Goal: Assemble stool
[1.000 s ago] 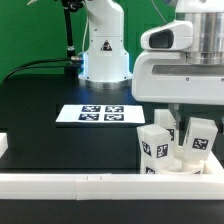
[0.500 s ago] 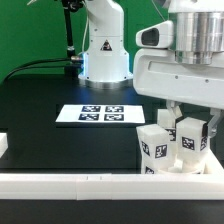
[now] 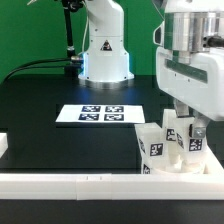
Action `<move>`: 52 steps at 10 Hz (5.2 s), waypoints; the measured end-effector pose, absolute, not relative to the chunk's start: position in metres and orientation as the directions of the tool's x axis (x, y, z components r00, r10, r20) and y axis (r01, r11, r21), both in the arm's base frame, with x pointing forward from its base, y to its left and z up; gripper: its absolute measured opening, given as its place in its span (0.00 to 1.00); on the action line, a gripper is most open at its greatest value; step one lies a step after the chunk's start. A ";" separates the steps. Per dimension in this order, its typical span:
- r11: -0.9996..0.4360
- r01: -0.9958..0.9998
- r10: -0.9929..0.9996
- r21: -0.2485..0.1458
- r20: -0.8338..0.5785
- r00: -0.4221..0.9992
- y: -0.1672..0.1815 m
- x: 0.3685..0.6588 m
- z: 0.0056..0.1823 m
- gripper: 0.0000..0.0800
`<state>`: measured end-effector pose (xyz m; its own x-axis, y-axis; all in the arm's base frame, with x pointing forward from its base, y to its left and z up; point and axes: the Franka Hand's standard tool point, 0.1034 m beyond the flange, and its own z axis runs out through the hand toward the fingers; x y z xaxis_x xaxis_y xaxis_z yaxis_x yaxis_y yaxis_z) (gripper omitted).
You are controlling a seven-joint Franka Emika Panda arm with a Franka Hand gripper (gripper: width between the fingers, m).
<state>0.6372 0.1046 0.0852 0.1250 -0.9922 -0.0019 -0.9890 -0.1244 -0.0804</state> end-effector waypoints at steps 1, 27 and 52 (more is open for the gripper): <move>-0.081 -0.994 -0.997 -0.079 -0.007 0.081 0.105 0.637 0.085 0.42; -0.942 -0.330 -0.335 -0.066 0.082 0.939 0.123 0.646 0.116 0.81; -0.950 0.308 0.306 0.056 -0.037 0.951 0.107 0.639 0.081 0.43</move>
Offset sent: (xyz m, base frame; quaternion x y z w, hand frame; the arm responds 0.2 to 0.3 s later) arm 0.0000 0.0000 0.0000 0.0000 0.0000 0.1938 0.9810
